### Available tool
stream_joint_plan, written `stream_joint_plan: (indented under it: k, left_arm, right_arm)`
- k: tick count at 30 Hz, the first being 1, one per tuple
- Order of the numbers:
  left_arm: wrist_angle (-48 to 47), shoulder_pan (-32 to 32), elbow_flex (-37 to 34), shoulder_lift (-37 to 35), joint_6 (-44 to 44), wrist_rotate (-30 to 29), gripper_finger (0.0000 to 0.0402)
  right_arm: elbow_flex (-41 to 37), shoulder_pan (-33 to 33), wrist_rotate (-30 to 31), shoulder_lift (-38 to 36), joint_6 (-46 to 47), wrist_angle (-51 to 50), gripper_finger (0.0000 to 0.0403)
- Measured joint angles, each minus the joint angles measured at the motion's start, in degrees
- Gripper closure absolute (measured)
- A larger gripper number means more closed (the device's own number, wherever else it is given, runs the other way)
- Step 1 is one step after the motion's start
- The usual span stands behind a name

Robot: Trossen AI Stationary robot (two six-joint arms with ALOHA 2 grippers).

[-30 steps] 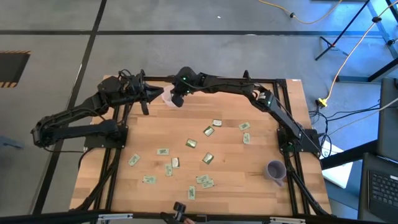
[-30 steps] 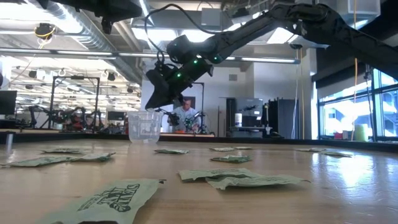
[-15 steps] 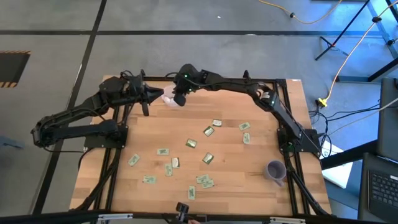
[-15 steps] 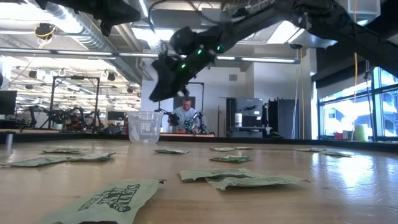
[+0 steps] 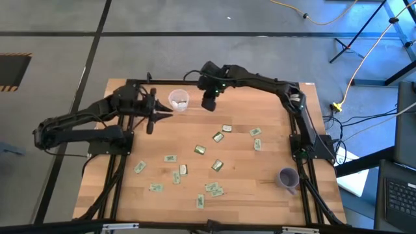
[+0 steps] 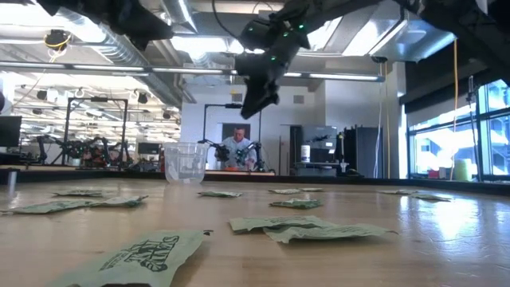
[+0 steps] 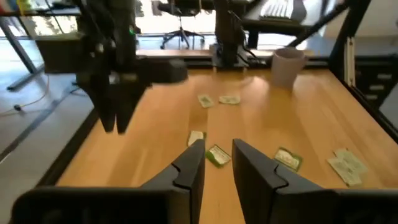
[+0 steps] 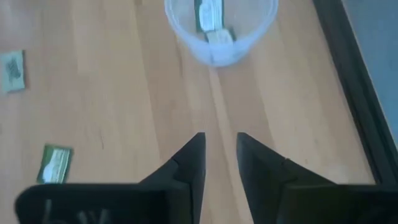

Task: Pick and place items into bin
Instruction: Put the stevia packet into the transparent bin

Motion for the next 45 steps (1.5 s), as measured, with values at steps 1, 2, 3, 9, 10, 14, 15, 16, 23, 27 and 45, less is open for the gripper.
stream_joint_plan:
  k: [1, 2, 3, 9, 10, 14, 15, 16, 23, 27, 45]
  left_arm:
    - [-0.5, -1.0, 0.0, 0.3, 0.3, -0.9, 0.0321]
    - [-1.3, -2.1, 0.0, 0.7, 0.5, -1.9, 0.0319]
    - [-2.0, -3.3, 0.0, 1.1, 0.5, -2.6, 0.0318]
    - [-10.2, -12.0, 0.0, 3.7, -1.2, -11.5, 0.0315]
    - [-12.1, -13.5, 0.0, 4.3, -2.5, -13.0, 0.0315]
    - [-19.0, -19.6, 0.6, 7.4, -10.3, -17.4, 0.0315]
    - [-21.4, -21.1, 1.4, 8.7, -12.6, -18.1, 0.0315]
    - [-24.1, -22.5, 2.7, 10.2, -14.9, -18.5, 0.0315]
    - [-45.1, -30.5, 12.7, 23.3, -28.2, -17.7, 0.0315]
    - [-50.0, -34.6, 13.6, 28.6, -33.1, -12.7, 0.0315]
    - [-38.1, -54.7, 2.5, 33.1, -60.7, -12.8, 0.0316]
  right_arm:
    - [-1.9, 0.0, 0.0, -1.3, -0.4, 0.4, 0.0312]
    - [-4.0, 0.0, -0.2, -2.8, -0.6, 0.9, 0.0312]
    - [-6.5, 0.1, -0.2, -4.4, -0.6, 1.5, 0.0313]
    - [-23.9, 0.2, -0.3, -16.6, -0.5, 13.5, 0.0313]
    - [-26.8, 0.2, -0.4, -18.7, -0.5, 16.3, 0.0312]
    - [-35.7, 0.2, -0.3, -25.6, 0.0, 25.4, 0.0312]
    - [-37.1, 0.2, -0.1, -26.9, 0.7, 26.8, 0.0312]
    - [-38.2, 0.2, -0.1, -27.8, 0.9, 28.1, 0.0312]
    - [-41.2, 0.0, 0.5, -30.3, 0.8, 30.4, 0.0312]
    - [-41.2, 0.0, 0.5, -30.2, 0.8, 30.2, 0.0312]
    - [-41.2, 0.1, 0.2, -30.2, 2.4, 30.6, 0.0312]
